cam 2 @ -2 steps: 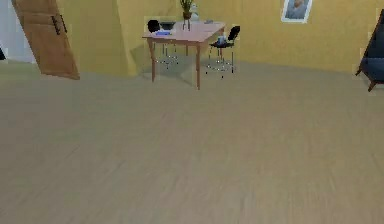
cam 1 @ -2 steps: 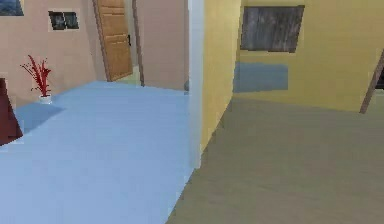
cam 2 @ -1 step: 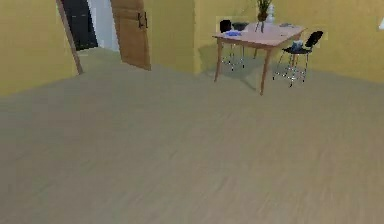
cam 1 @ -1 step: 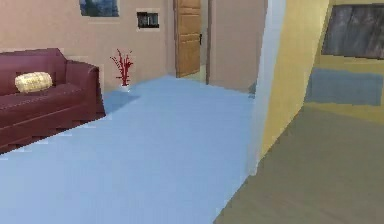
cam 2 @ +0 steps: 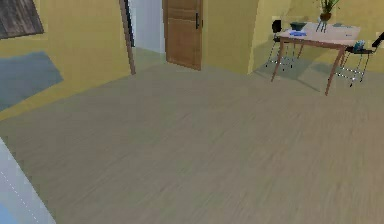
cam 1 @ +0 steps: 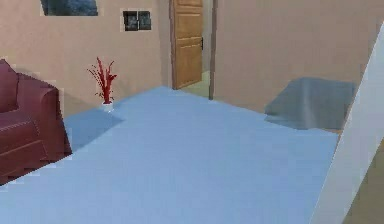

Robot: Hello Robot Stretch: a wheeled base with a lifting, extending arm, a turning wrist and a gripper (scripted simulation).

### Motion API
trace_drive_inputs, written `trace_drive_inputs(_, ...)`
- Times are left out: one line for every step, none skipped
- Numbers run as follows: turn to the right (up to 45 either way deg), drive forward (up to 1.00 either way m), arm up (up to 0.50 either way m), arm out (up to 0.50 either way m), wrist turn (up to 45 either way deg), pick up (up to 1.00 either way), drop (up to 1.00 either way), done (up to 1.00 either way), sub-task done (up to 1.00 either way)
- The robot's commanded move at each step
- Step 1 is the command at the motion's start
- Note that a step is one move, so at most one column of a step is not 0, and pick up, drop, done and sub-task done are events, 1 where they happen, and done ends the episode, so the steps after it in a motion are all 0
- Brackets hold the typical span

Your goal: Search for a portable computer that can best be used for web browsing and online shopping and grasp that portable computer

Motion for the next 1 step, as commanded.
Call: trace_drive_inputs(-3.0,0.0,0.0,0.0,0.0,0.0,0.0,0.0,0.0)
